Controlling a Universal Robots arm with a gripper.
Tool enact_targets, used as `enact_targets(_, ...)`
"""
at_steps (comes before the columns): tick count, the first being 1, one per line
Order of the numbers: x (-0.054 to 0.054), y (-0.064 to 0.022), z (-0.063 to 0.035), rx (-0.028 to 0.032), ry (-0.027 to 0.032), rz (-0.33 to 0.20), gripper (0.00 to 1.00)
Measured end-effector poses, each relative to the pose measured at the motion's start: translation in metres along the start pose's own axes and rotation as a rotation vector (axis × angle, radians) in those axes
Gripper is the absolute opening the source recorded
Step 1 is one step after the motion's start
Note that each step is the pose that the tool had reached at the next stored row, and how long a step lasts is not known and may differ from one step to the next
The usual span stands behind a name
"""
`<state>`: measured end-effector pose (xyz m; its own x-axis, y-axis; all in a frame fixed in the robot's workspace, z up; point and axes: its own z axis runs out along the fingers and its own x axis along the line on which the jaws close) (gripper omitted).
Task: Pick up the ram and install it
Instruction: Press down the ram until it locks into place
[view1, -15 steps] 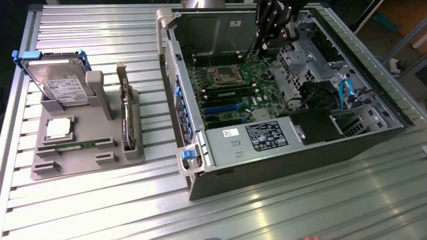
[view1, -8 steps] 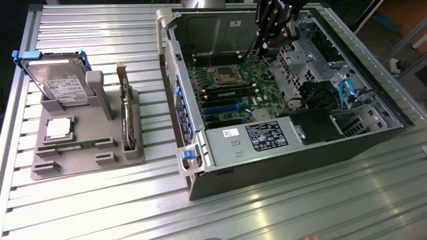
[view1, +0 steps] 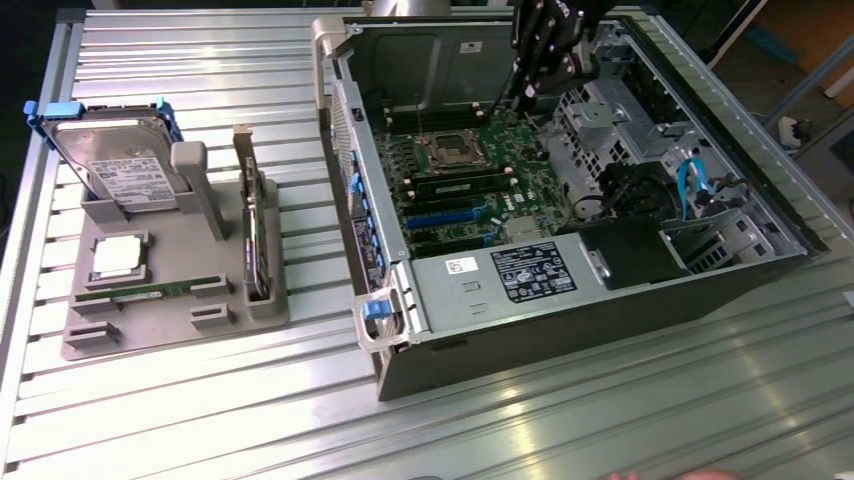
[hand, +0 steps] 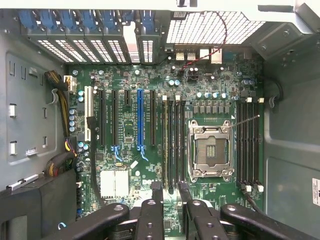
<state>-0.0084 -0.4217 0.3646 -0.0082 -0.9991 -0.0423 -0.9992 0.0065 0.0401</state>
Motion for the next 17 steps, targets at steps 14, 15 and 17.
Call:
enact_targets(14,0.000,-0.0329,0.0145,0.0049,-0.0001,0.000,0.11)
enact_targets(15,0.001,-0.0334,0.0270,0.0097,0.0000,0.000,0.11)
enact_targets(17,0.002,-0.0342,0.0465,0.0126,-0.0001,-0.001,0.11)
